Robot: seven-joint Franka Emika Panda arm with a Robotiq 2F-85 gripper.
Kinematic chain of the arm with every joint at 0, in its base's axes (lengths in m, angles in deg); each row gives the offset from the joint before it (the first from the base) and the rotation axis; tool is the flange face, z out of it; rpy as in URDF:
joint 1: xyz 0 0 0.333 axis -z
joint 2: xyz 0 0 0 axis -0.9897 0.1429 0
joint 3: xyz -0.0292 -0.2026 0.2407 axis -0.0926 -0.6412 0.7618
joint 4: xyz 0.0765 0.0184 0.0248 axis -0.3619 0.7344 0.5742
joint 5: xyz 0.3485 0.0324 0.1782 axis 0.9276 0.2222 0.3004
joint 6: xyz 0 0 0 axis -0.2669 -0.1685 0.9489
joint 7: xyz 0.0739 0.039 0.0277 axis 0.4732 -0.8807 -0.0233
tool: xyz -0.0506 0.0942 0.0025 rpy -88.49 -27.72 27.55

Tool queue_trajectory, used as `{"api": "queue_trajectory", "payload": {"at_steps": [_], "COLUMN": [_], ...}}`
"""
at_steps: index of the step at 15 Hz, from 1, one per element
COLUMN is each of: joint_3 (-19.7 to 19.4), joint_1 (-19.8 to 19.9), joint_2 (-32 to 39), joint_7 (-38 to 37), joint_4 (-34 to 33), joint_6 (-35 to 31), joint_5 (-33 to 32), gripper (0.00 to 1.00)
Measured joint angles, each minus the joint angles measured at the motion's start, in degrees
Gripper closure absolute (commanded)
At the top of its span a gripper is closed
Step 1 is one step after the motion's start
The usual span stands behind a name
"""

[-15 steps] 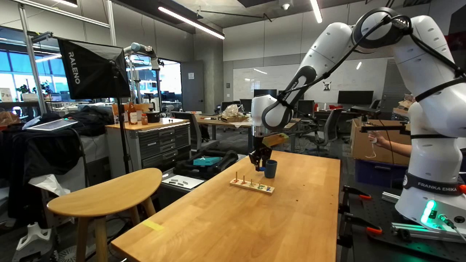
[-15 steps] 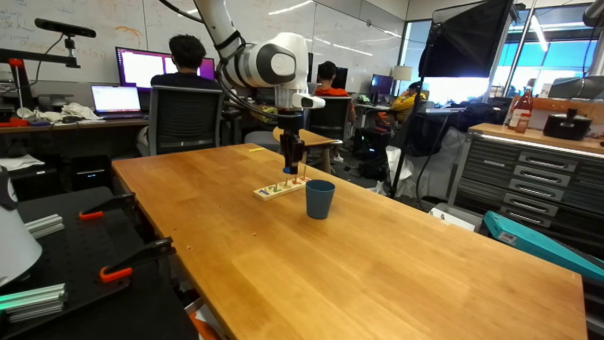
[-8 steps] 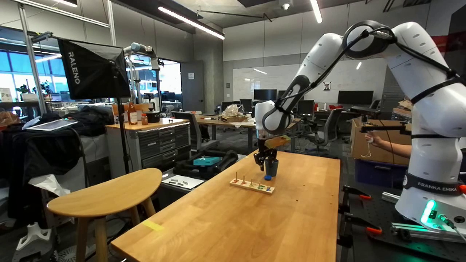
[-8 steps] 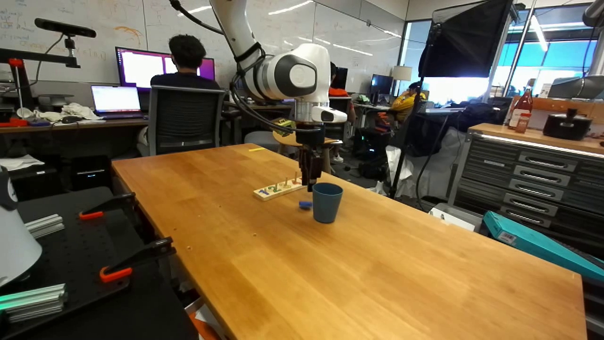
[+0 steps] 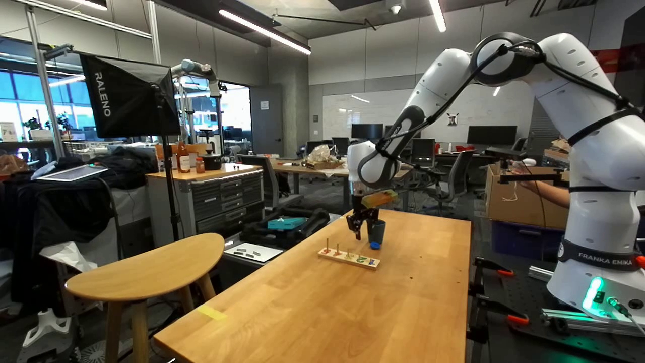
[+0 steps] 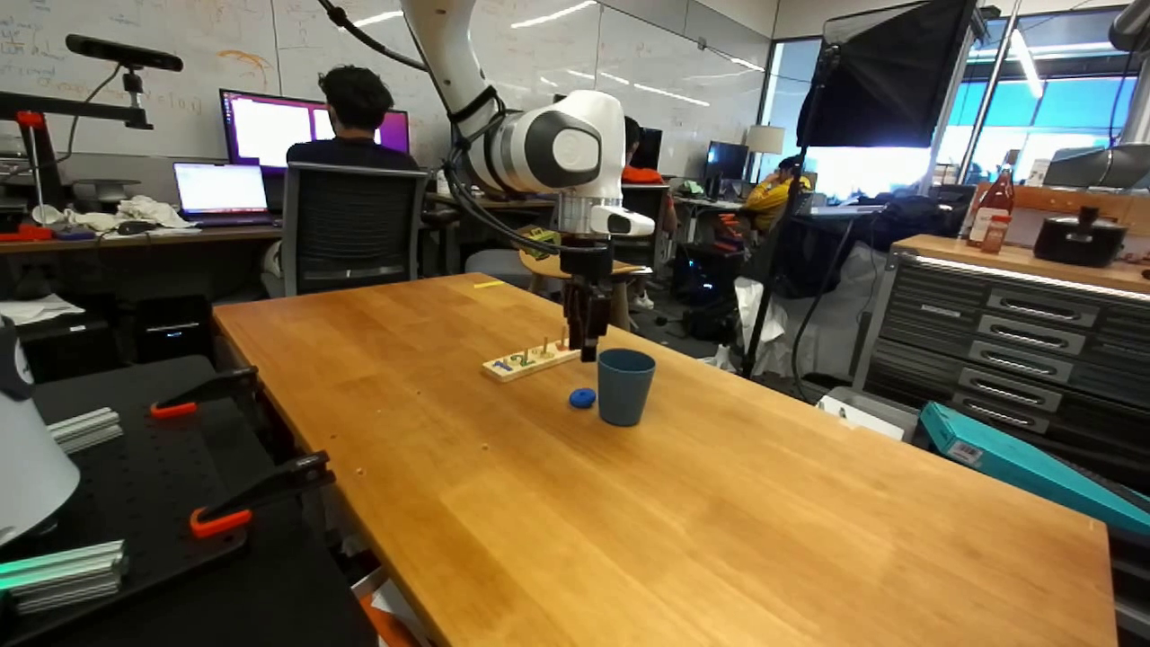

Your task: Remove the blue disk from the wooden rack and put it on the table

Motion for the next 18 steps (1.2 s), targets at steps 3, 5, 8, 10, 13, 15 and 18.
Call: {"api": "queue_trajectory", "payload": {"at_steps": [3,5,8,10,13,15,18], "joint_3": [1.5,2.7,4.9,6.3,7.4,7.5,7.5], "joint_1": [-0.8,-1.7,-2.6,-2.7,-2.7,-2.7,-2.7], "joint_2": [-1.7,-4.4,-10.5,-15.5,-22.4,-25.5,-24.8], "joint_7": [0.0,0.1,1.0,2.2,4.0,4.5,4.5], "joint_4": [0.8,2.1,4.7,6.3,8.3,8.9,9.1], "joint_6": [0.9,2.7,7.4,11.3,16.2,18.3,18.2], "joint_5": [0.1,0.1,0.2,0.3,0.4,0.4,0.4], "gripper": [0.00,0.00,0.00,0.00,0.00,0.00,0.00]}}
